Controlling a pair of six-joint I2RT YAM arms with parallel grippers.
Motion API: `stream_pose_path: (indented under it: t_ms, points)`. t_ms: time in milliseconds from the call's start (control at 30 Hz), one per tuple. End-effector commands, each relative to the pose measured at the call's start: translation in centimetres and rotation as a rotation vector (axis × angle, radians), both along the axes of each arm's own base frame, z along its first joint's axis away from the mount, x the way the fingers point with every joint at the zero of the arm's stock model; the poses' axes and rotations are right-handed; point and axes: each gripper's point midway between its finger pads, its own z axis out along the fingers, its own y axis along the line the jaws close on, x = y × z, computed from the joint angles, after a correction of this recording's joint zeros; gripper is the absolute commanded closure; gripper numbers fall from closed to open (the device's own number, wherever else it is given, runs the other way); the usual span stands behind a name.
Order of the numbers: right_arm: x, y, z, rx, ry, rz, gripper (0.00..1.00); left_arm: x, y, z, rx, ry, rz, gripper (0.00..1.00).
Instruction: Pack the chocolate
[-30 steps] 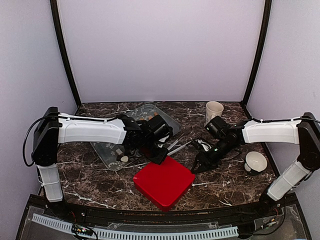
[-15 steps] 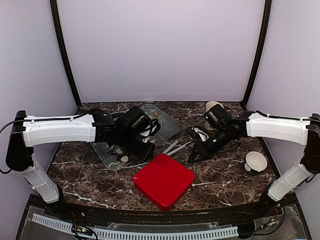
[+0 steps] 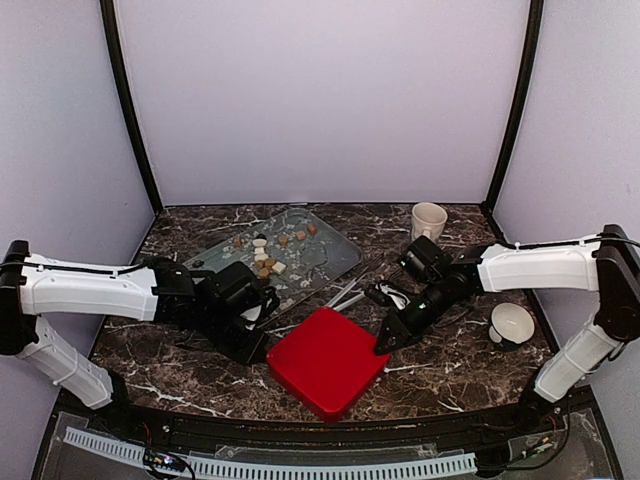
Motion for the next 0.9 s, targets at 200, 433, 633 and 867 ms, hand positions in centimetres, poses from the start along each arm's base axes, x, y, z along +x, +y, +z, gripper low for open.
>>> stream_pose_path:
  t_ms: [200, 433, 633, 867]
  points:
    - [1.5, -0.5, 2.5, 0.003, -0.033, -0.036, 0.70, 0.0, -1.0, -0.1, -0.042, 0.030, 0.042, 0.99]
    - [4.2, -1.5, 1.6, 0.023, -0.001, -0.138, 0.49, -2.1, 0.0, -0.1, -0.122, 0.101, 0.085, 0.81]
    - [2.8, 0.0, 0.2, 0.121, 0.093, -0.111, 0.44, -2.7, -1.2, -2.3, -0.158, 0.169, 0.112, 0.80]
    - [-0.8, 0.7, 0.1, 0.152, 0.144, -0.080, 0.44, -0.1, -4.0, -2.4, -0.176, 0.124, 0.129, 0.81]
